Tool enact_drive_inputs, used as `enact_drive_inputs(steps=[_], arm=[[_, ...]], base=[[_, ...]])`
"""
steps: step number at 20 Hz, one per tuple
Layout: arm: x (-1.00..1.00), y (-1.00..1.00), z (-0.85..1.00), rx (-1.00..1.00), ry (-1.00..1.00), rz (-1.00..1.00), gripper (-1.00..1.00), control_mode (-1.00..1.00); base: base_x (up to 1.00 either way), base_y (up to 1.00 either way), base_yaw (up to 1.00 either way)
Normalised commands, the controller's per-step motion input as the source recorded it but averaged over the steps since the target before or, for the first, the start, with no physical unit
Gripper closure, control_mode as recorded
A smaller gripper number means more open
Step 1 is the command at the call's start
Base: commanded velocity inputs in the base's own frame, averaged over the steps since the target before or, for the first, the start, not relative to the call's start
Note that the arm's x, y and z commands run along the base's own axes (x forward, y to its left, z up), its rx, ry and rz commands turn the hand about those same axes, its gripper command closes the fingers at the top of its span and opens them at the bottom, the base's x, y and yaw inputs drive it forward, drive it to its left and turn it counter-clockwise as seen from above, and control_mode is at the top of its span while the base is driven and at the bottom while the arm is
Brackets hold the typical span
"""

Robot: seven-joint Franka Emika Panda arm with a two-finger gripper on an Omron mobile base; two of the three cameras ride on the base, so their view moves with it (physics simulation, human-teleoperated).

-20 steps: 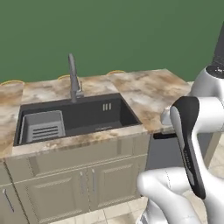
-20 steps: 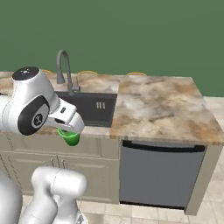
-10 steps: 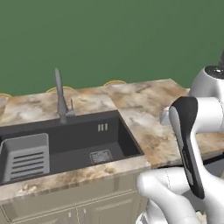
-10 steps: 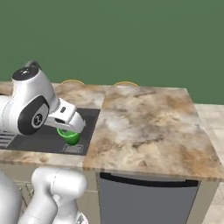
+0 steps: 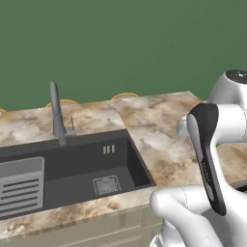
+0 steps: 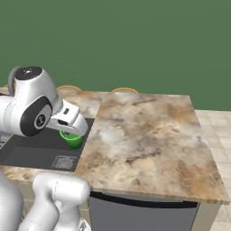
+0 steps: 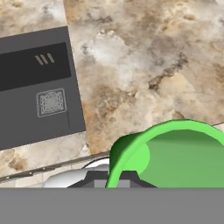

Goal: Pick the cup and bowl from the counter and place them on the counter next to the sink.

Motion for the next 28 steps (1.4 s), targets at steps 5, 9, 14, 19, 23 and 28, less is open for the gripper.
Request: enact_drive_inputs(steps=[5,9,14,19,23,28], arm=[[0.0,0.0,0.0,0.0,0.0,0.0,1.0,1.0],[0.0,0.0,0.0,0.0,0.0,0.0,1.0,1.0],[0.0,0.0,0.0,0.0,0.0,0.0,1.0,1.0],[0.1,0.01,-0.06,0.0,0.0,0.0,1.0,-1.0],[0.49,0.24,-0.1,0.0,0.0,-0.01,1.0,-1.0],[0.55,0.07,-0.04,0.0,0.0,0.0,1.0,-1.0]], base=[[0.0,0.0,0.0],[0.0,0.0,0.0],[0.0,0.0,0.0],[0.0,0.0,0.0],[0.0,0.0,0.0],[0.0,0.0,0.0]])
